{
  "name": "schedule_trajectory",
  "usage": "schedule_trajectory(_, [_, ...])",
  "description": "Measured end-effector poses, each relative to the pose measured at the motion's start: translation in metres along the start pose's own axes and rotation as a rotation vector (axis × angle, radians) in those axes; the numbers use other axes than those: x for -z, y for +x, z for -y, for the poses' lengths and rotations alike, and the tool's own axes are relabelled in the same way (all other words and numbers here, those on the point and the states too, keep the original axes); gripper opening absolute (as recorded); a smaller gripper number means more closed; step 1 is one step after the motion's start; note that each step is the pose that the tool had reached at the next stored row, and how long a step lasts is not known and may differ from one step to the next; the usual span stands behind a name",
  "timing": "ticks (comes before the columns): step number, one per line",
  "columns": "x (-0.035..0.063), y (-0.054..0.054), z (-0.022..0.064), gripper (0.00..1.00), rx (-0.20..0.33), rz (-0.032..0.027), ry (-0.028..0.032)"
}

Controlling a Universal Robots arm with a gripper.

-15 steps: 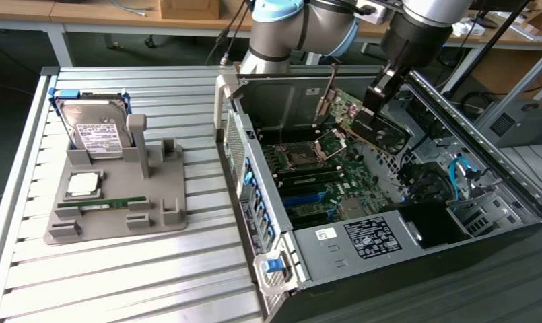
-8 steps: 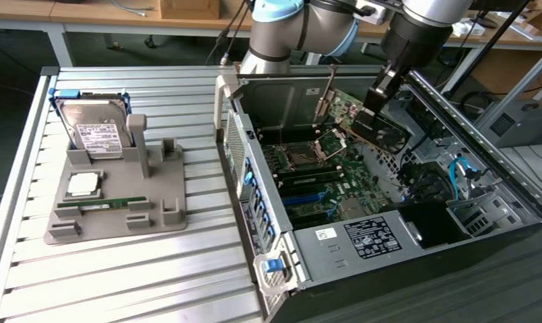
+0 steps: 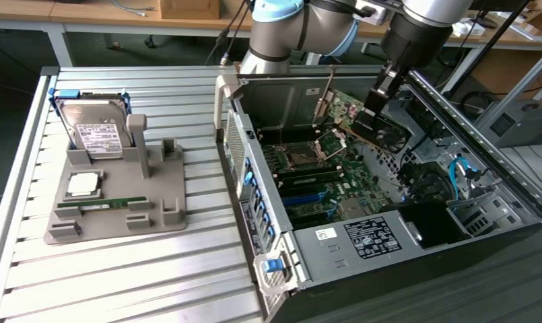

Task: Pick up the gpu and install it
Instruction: 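Insert the gpu into the slot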

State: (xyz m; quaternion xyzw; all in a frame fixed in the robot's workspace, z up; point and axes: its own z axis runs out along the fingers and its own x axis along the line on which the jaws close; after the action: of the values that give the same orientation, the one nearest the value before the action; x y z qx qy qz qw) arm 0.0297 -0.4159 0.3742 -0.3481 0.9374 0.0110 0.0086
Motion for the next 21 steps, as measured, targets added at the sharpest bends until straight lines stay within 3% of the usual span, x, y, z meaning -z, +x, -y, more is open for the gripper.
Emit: schedule_trajectory(21, [0.0, 0.0, 0.0, 0.27, 0.102, -0.0014, -0.0025])
